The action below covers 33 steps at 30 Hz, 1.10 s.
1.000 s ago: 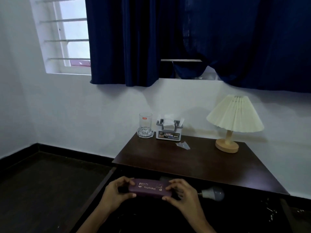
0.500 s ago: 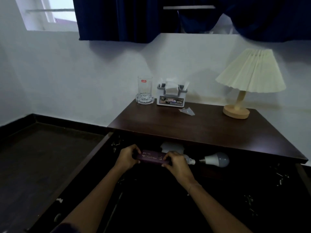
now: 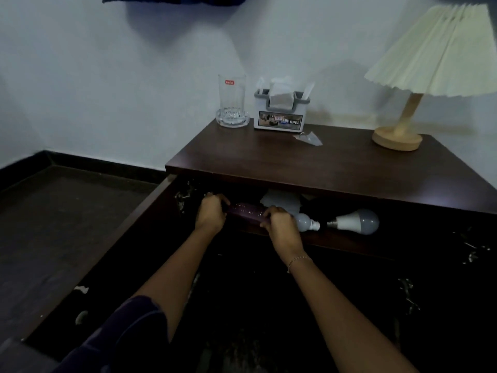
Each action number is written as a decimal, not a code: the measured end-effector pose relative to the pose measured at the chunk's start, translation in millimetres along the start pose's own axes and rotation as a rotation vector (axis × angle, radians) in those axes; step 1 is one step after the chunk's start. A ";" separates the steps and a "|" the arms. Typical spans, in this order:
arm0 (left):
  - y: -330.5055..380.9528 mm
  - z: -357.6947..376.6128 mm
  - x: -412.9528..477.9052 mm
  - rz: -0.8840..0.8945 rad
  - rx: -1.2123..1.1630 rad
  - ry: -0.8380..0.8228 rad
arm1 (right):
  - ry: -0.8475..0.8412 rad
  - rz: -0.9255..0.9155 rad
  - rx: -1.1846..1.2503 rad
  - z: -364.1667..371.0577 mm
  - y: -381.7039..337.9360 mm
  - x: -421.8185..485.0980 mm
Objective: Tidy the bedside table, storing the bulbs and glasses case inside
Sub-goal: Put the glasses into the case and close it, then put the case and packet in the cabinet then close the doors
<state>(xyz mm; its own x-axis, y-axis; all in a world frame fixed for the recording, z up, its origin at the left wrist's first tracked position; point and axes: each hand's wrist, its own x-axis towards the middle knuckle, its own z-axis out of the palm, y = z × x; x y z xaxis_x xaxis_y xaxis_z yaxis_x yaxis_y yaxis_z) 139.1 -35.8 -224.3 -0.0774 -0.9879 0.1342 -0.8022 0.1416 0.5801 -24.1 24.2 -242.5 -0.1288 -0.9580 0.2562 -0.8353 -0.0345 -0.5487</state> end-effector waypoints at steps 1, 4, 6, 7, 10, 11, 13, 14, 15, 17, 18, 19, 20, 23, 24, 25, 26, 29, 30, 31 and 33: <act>0.6 0.4 1.3 0.007 0.022 -0.001 | 0.009 0.001 -0.007 0.8 0.1 1.3; 1.2 1.3 4.2 0.047 0.102 -0.011 | 0.027 -0.007 -0.055 2.8 -1.5 5.5; 3.0 0.6 4.0 0.068 0.155 -0.033 | 0.027 -0.010 -0.096 3.8 -3.8 5.9; 4.5 0.0 2.1 0.083 0.188 -0.034 | 0.028 -0.011 -0.123 3.5 -5.1 5.1; 10.3 -4.9 -15.6 0.184 0.249 0.140 | 0.057 -0.035 -0.235 -2.5 -9.9 3.3; 12.3 -7.4 -25.6 0.240 0.239 0.214 | 0.069 -0.051 -0.268 -8.1 -13.5 4.0; 19.3 -11.7 -50.6 0.388 0.174 0.295 | 0.052 -0.073 -0.319 -27.3 -25.5 4.4; 25.6 -14.1 -63.9 0.455 0.116 0.316 | 0.026 -0.091 -0.347 -38.6 -32.6 3.4; 33.4 -17.4 -76.1 0.504 0.049 0.329 | 0.002 -0.121 -0.372 -49.6 -40.4 0.2; 54.4 -25.3 -94.1 0.559 -0.094 0.341 | -0.027 -0.198 -0.395 -71.5 -55.0 -15.4; 67.0 -30.1 -99.6 0.577 -0.161 0.351 | -0.033 -0.226 -0.387 -82.1 -60.9 -25.6; 80.8 -36.0 -102.0 0.591 -0.224 0.370 | -0.027 -0.243 -0.367 -92.3 -64.8 -34.7; 95.1 -42.8 -101.4 0.598 -0.284 0.395 | -0.003 -0.249 -0.338 -103.2 -67.2 -41.5; 136.7 -60.9 -87.8 0.612 -0.453 0.468 | 0.158 -0.236 -0.199 -140.3 -70.9 -43.5; 149.4 -64.3 -80.4 0.612 -0.498 0.490 | 0.240 -0.226 -0.130 -152.6 -71.2 -38.5; 160.8 -65.6 -71.8 0.602 -0.541 0.503 | 0.334 -0.211 -0.053 -164.1 -70.4 -31.3; 171.0 -65.4 -62.2 0.575 -0.588 0.498 | 0.422 -0.186 0.034 -174.3 -67.9 -22.2; 195.9 -60.0 -32.3 0.369 -0.716 0.383 | 0.498 -0.020 0.302 -193.2 -52.1 16.3; 201.8 -57.0 -22.6 0.288 -0.718 0.338 | 0.483 0.045 0.346 -197.2 -44.1 31.4; 206.0 -53.5 -13.3 0.209 -0.715 0.286 | 0.459 0.113 0.377 -200.0 -35.4 45.8; 210.5 -46.8 5.7 0.047 -0.760 0.144 | 0.381 0.265 0.450 -201.9 -18.4 68.8</act>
<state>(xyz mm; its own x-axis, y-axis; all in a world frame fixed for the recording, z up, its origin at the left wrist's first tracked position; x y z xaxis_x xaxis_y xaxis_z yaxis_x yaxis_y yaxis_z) -2.6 -8.7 -63.8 0.0181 -0.9693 0.2454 -0.1691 0.2389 0.9562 -125.5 16.4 -54.1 -0.5499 -0.7849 0.2855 -0.4540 -0.0061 -0.8910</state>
